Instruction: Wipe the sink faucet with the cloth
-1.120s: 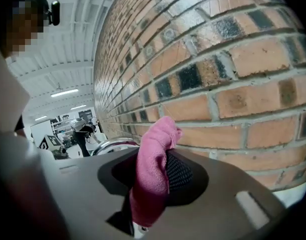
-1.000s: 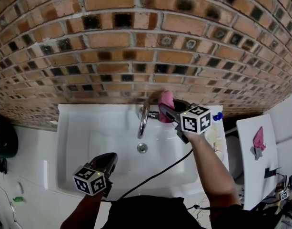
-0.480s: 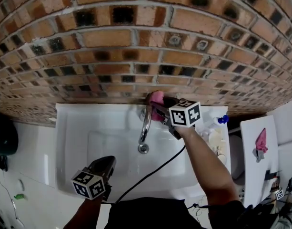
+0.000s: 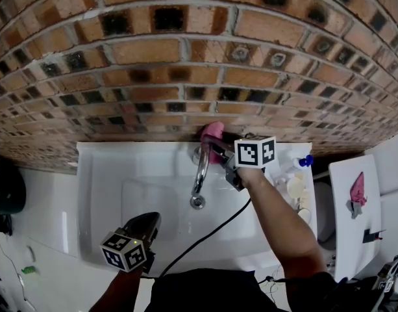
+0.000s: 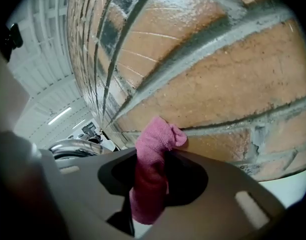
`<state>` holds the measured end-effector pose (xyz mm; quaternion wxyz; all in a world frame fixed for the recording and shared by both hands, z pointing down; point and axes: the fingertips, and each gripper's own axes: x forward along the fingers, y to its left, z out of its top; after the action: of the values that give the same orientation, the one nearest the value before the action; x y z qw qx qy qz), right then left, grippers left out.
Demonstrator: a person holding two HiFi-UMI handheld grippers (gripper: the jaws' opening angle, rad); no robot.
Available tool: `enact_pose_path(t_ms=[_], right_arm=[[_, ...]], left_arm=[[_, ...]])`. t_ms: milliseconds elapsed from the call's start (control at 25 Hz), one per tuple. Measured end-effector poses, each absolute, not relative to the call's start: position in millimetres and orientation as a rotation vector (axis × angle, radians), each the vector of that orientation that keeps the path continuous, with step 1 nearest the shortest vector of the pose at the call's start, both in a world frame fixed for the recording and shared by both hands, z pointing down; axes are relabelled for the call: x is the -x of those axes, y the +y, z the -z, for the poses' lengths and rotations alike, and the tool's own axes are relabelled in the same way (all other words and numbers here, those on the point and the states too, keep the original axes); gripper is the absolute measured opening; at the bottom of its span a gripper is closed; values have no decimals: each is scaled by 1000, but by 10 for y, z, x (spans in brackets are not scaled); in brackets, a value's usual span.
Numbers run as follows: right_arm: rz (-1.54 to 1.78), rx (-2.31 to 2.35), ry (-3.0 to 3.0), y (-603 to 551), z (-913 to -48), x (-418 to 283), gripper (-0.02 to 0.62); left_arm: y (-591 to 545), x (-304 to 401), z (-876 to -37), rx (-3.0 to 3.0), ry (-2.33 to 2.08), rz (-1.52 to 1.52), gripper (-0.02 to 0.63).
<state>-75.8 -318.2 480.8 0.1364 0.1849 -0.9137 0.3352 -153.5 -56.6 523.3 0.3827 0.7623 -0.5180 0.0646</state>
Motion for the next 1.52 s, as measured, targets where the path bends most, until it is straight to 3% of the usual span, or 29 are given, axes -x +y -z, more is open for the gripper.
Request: enact_pose_path(t_ms=[440,760,1520], right_arm=[[-1272,-600,-2664,-3112,-4473,734,121],[-1199,-669,-2692,-3059,-4299,749,121],[-174,-663,-2749,-2578,-3710,969,120]], left_arm=[[-424,1555,-5159,-1967,-1313,-125,6],[-238,1650,-5093,-1983,-1329,-108,6],[28,1825,-4879,-2051,-1348,-96,6]])
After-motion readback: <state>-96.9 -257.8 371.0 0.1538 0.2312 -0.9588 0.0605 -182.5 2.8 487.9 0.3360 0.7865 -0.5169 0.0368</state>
